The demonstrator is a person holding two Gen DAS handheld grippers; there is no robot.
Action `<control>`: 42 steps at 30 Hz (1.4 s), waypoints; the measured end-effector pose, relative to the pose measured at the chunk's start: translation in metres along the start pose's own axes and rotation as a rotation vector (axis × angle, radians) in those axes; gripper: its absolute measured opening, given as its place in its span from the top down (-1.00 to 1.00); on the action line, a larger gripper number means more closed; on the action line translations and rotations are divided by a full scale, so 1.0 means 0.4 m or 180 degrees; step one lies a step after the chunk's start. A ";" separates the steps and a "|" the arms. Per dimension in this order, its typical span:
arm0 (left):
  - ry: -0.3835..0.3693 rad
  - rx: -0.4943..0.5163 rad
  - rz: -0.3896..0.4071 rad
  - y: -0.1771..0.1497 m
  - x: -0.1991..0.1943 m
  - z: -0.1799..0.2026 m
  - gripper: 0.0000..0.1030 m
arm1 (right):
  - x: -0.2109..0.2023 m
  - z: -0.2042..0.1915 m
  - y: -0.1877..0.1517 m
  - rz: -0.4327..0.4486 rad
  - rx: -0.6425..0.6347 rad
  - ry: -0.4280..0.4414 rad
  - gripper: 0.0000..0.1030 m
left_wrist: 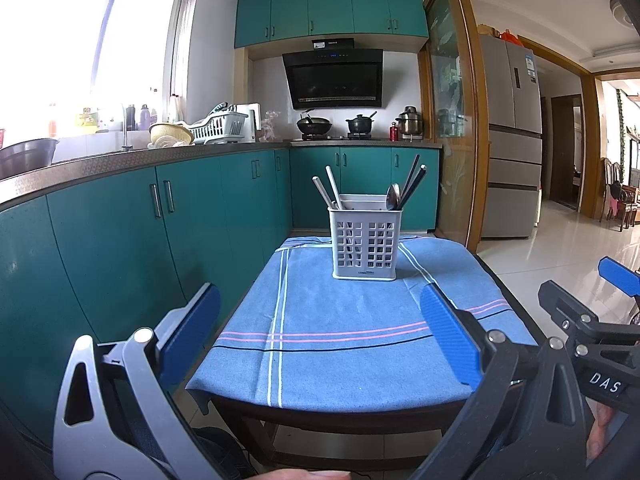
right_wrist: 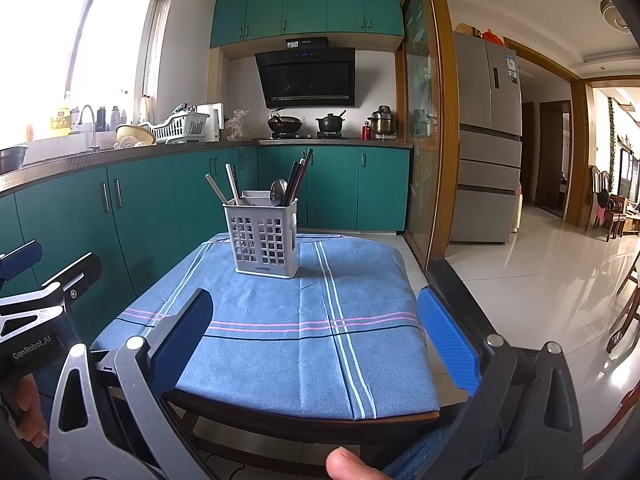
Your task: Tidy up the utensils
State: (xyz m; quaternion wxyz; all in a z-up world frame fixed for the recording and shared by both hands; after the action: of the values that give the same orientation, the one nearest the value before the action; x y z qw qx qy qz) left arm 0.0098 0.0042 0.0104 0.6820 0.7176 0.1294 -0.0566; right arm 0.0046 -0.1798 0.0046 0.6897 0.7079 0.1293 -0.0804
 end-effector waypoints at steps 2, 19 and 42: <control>-0.0004 0.0001 -0.0001 0.000 -0.001 0.002 -0.92 | 0.001 0.000 0.000 -0.0003 0.0000 0.0000 -0.94; -0.0034 0.0058 0.0027 0.001 -0.009 0.005 -0.92 | 0.002 0.008 0.000 -0.0007 0.0003 0.0013 -0.94; -0.0066 0.0049 -0.0043 -0.004 0.007 0.006 -0.92 | 0.013 0.033 -0.022 -0.0053 -0.0003 0.0053 -0.94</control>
State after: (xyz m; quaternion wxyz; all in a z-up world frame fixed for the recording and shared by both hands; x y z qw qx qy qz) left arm 0.0123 0.0023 0.0080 0.6774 0.7213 0.1267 -0.0696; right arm 0.0076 -0.1925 -0.0059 0.6882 0.7072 0.1410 -0.0801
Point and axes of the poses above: each gripper's, at about its wrist camera, not at the fingertips, and x roughly the way its jaws point, z to its right, y to its top, the point moved 4 cm from there along x, roughly the way its jaws point, and after that the axes turned 8 degrees about y, right-handed, at the moved point
